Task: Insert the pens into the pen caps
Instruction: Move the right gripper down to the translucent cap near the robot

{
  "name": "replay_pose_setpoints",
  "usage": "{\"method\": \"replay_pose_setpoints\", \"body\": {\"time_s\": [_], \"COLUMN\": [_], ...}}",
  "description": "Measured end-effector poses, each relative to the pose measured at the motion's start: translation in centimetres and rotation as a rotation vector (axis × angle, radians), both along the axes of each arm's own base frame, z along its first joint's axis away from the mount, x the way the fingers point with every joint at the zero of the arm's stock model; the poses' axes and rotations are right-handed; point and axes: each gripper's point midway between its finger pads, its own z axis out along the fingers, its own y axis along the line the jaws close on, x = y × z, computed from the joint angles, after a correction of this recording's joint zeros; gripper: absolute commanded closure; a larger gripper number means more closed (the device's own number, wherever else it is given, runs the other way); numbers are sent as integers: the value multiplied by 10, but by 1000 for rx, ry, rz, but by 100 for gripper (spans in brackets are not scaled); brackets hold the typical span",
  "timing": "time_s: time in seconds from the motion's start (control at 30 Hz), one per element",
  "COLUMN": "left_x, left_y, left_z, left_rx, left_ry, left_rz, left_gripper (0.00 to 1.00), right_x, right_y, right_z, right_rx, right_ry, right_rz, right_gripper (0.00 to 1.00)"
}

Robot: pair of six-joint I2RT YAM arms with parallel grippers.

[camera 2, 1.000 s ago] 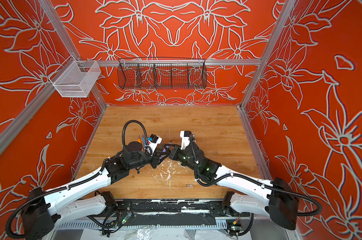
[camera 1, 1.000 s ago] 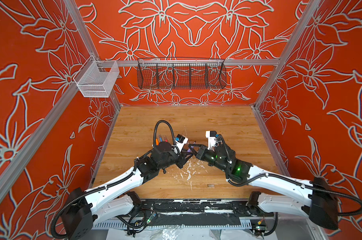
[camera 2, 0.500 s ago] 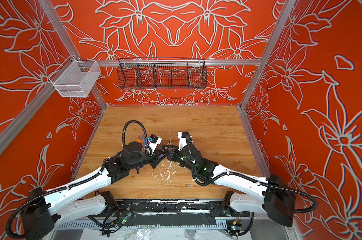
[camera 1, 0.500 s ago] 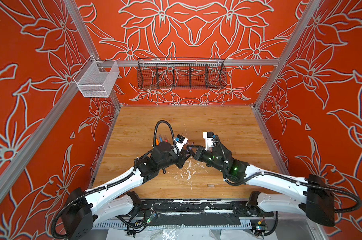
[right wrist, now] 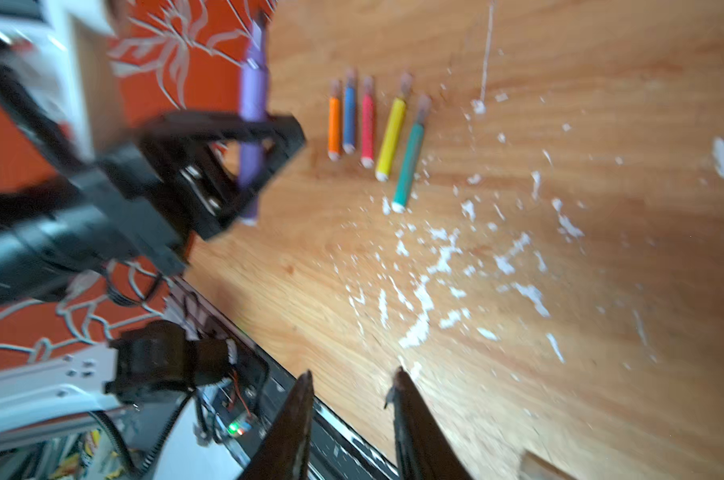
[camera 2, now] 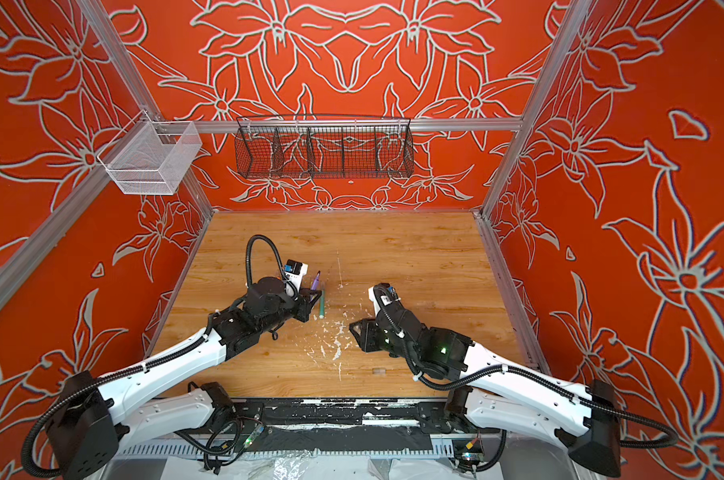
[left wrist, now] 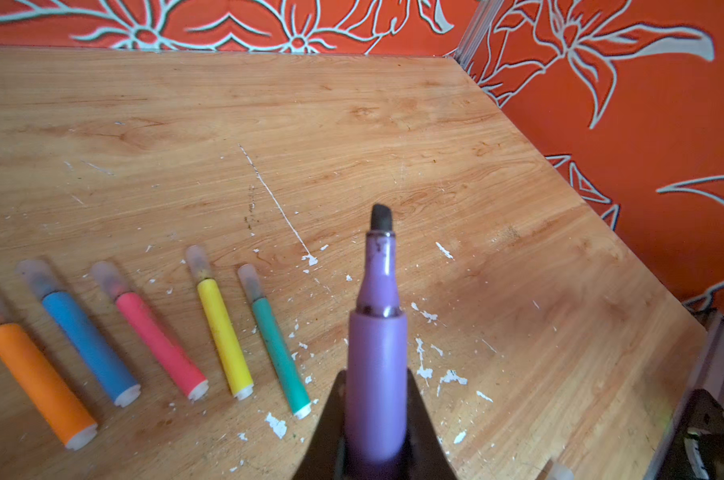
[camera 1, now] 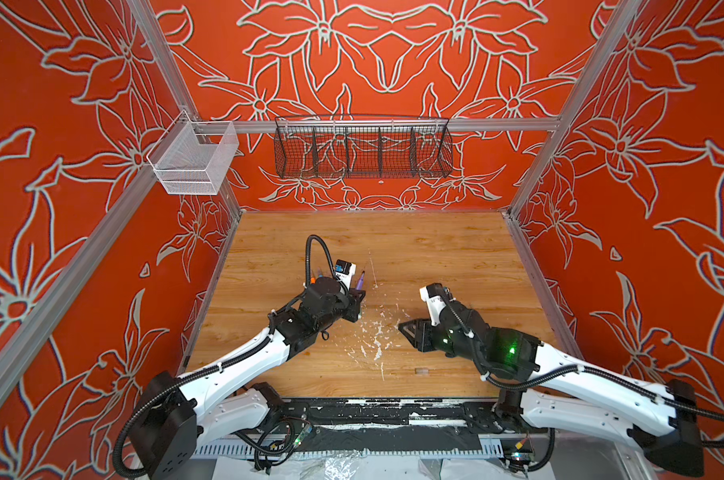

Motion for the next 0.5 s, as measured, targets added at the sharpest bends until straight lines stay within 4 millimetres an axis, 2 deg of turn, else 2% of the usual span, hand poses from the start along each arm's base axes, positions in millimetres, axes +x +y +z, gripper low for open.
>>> {"method": "replay_pose_setpoints", "body": {"time_s": [0.3, 0.5], "left_x": [2, 1], "left_y": [8, 9], "left_z": [12, 12], "left_rx": [-15, -17], "left_ry": [-30, -32], "left_rz": [45, 47], "left_gripper": [100, 100], "right_x": [-66, -87], "right_y": [-29, -39], "right_z": [-77, -108], "right_rx": [-275, -351], "right_ry": [178, 242], "right_rz": [124, 148], "right_gripper": [67, 64]}}
